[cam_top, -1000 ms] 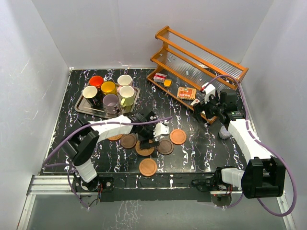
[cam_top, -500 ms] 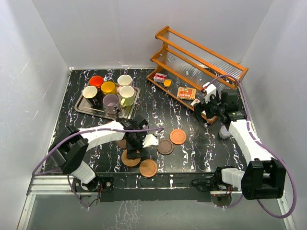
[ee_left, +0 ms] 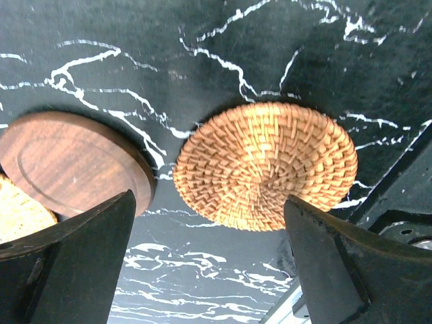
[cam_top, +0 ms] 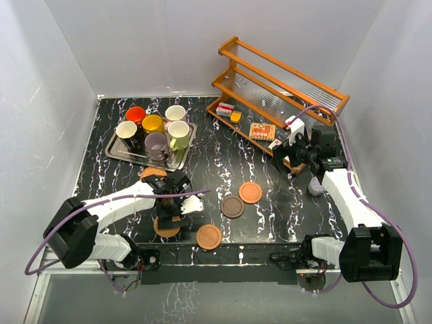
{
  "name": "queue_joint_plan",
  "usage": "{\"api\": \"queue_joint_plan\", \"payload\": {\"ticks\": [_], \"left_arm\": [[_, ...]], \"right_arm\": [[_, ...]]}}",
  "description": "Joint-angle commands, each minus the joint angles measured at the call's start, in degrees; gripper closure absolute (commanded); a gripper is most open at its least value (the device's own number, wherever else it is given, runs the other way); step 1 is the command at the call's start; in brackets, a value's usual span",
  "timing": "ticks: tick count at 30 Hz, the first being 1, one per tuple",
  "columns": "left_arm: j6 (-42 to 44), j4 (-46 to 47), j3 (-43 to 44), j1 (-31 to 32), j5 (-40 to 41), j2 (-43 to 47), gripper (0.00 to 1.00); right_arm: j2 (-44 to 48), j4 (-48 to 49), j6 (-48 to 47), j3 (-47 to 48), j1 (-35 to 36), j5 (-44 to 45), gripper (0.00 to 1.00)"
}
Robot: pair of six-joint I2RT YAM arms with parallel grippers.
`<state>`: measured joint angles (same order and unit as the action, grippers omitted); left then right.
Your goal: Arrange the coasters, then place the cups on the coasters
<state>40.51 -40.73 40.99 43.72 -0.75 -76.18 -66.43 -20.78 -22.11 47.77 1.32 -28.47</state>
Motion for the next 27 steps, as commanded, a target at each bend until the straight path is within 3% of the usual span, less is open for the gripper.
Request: {"api": "queue_joint_plan", "payload": {"ticks": [1,19,27], "left_arm": [[-0.2,-3.77,-1.21,-0.55,2.3,4.69,0.1],[-1.2,2.34,-10.14,-2.13,15.12,11.44,0.09],[3.03,3.66,-11.53,-8.97,16.46,13.39,0.08]], "right_arm": [[1.0,2.79,0.57,0.56,-0.36,-0.93,0.02],[1.71,2.63,0.6,0.57,-0.36,-1.68,0.02],[1.51,2.59,0.5,0.57,-0.36,-1.69,0.02]]}}
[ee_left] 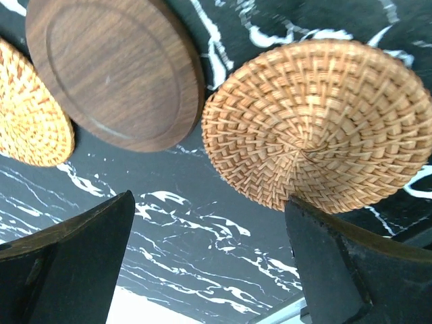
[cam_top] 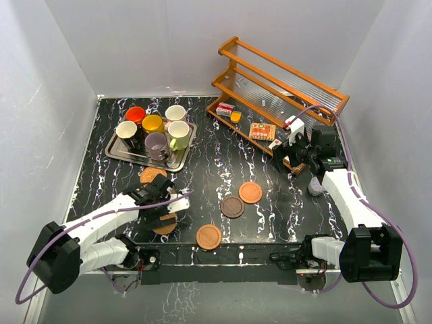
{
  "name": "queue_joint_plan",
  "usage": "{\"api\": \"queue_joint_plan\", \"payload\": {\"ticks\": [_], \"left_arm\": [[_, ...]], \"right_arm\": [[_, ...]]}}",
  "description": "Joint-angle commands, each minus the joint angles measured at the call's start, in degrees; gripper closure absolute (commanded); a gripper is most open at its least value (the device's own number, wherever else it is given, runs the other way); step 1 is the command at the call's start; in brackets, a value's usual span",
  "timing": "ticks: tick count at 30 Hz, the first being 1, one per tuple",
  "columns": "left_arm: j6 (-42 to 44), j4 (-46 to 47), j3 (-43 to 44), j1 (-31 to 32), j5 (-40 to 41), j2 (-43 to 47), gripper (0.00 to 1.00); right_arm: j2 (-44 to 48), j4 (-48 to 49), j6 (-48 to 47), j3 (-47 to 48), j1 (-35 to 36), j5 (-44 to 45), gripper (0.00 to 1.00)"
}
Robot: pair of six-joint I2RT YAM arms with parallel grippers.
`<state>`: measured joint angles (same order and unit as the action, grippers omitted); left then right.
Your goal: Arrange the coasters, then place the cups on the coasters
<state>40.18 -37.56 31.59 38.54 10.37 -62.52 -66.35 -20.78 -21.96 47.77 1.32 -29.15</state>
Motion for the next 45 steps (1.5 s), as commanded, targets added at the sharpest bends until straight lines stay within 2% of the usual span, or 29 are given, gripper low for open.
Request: {"api": "queue_joint_plan", "payload": {"ticks": [1,7,12,17,25,30,36,39,45], "left_arm": [[3.59,0.7,-1.82,-4.86,5.08,-0.5,0.08],[4.97,-0.78,2.49,-7.73,3.14,-0.79,0.09],[3.52,-3.25,9.83,-7.88,-6.22,-0.93,0.09],[2.55,5.01,12.73,-7.93,-10.35,-5.74,0.09],[5.94,17.56,12.73,-8.03,-6.16,-15.19,0.1],[6.04,18.44,12.76,-7.98,-6.84,-18.98,0.1],[3.84,15.77,13.61,-7.83,-16.27,-20.62,0.1],[2.88,16.74,14.31,-6.38,-19.15,-21.96,0.1],[2.68,19.57,16.1,1.64,-19.49,-26.88,0.11]], "right_arm": [[1.38,2.6,0.35,0.57,-0.37,-1.07,0.02],[1.23,2.49,0.25,0.52,-0.36,-0.92,0.02],[1.16,2.49,0.21,0.46,-0.36,-0.89,0.02],[1.13,2.49,0.16,0.48,-0.36,-0.84,0.02],[1.39,2.49,0.07,0.4,-0.61,-0.65,0.02],[1.24,2.5,0.11,0.31,-0.71,-0.69,0.02],[0.78,2.5,-0.01,0.39,-0.71,-0.56,0.02],[0.77,2.5,-0.02,0.4,-0.71,-0.44,0.02],[0.84,2.49,-0.05,0.31,-0.87,-0.12,0.01]]}}
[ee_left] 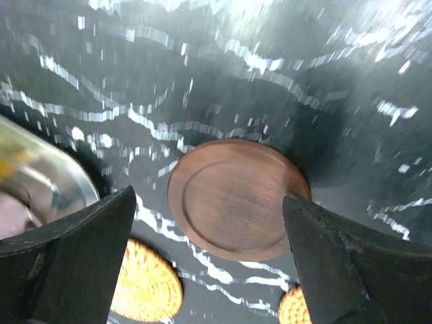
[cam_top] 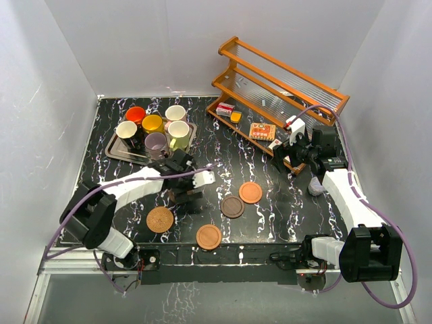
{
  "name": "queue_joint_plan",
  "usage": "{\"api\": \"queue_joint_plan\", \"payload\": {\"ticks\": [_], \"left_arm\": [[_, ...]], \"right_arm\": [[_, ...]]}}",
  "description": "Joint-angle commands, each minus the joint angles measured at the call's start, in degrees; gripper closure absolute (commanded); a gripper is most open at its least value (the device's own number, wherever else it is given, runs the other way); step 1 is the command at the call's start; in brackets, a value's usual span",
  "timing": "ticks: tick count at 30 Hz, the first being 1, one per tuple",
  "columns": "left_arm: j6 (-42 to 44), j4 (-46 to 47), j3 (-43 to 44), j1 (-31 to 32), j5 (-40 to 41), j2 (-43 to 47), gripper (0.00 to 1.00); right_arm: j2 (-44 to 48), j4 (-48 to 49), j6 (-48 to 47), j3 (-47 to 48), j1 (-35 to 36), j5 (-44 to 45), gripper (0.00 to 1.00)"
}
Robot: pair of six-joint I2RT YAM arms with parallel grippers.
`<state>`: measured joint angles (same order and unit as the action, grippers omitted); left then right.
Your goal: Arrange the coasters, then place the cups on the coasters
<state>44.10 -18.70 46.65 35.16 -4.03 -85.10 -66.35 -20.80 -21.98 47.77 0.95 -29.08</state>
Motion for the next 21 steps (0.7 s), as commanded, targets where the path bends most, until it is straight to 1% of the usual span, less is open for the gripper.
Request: {"api": "queue_joint_plan", "payload": {"ticks": [1,4,7,9,12,16,19,21], "left_arm": [[-1.36,1.22,1.72,6.07,-4.92,-5.74,0.11],[-2.13,2.7,4.54,9.26,-3.28,-9.48,0.11],[-4.19,2.32,8.09,10.45,-1.33,-11.67,0.11],[-5.46,1.73,9.18,10.48,-1.13,-10.47,0.11],[-6.28,1.64,8.42,10.18,-1.82,-6.08,0.11],[-7.64,0.37,7.36,7.79,-5.37,0.45,0.1],[-8.84,-0.89,7.15,3.22,-7.01,3.61,0.1],[-9.02,-1.35,6.29,0.26,-6.26,5.34,0.11]], "right_arm": [[0.92,2.52,-0.08,0.31,-0.53,-0.13,0.02],[1.07,2.52,0.05,0.31,-0.56,-0.32,0.02],[1.31,2.47,0.23,0.3,-2.18,-0.83,0.02],[1.54,2.53,0.26,0.31,-2.65,-1.06,0.02],[1.16,2.55,0.27,0.31,-2.79,-1.11,0.02],[0.53,2.46,0.19,0.48,-2.8,-1.27,0.02],[0.68,2.54,0.18,0.35,-2.8,-1.07,0.02],[0.63,2.54,0.19,0.35,-2.8,-1.05,0.02]]}}
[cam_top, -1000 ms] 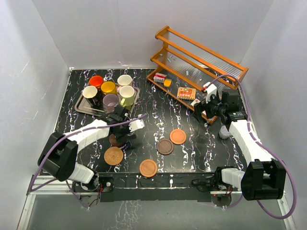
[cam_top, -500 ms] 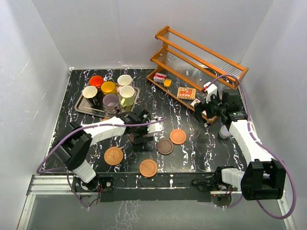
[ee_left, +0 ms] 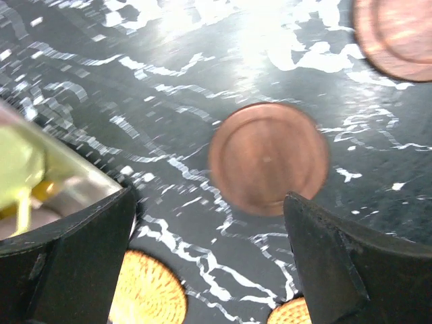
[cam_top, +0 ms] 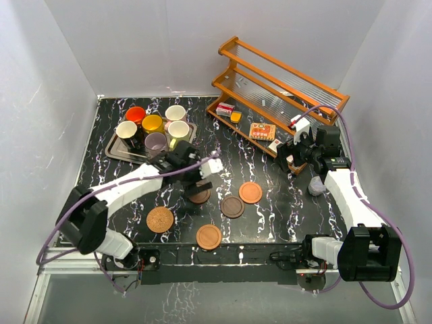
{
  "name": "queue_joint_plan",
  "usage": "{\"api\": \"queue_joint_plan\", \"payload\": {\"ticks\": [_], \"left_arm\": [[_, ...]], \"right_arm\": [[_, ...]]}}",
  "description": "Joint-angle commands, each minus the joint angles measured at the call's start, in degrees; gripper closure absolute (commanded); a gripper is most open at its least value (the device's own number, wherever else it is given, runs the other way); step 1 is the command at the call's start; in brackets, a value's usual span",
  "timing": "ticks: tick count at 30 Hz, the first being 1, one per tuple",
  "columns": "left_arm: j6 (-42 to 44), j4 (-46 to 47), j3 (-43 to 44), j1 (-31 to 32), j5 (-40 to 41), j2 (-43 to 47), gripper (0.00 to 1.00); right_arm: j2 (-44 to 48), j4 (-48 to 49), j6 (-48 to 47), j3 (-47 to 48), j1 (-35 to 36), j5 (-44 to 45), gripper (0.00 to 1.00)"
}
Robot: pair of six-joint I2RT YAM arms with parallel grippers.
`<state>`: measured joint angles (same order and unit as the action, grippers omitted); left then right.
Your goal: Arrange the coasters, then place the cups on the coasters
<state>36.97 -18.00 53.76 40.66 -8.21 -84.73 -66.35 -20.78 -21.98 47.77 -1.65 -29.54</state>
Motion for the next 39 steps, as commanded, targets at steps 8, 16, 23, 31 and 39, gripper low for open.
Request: {"api": "queue_joint_plan", "payload": {"ticks": [8,16,23,31,39], "left_arm": [[-2.03,-2.47,-6.31,-14.48,7.3,11.78,0.11],[-0.18,2.96,-9.71,-23.71,16.02,14.16,0.1],[1.44,9.44,-10.4,-30.03,15.51,8.91,0.1],[2.91,15.05,-12.48,-30.65,15.51,2.62,0.09],[3.24,12.11,-13.89,-30.65,10.71,1.67,0.1]], "right_arm": [[0.57,2.41,0.27,0.46,-0.2,-1.53,0.02],[1.11,2.27,0.27,0.57,-0.2,-1.84,0.02],[1.56,2.28,0.18,0.48,-0.15,-1.76,0.02],[1.22,2.24,0.1,0.48,-0.2,-1.49,0.02],[0.93,2.28,0.09,0.47,-0.2,-1.28,0.02]]}}
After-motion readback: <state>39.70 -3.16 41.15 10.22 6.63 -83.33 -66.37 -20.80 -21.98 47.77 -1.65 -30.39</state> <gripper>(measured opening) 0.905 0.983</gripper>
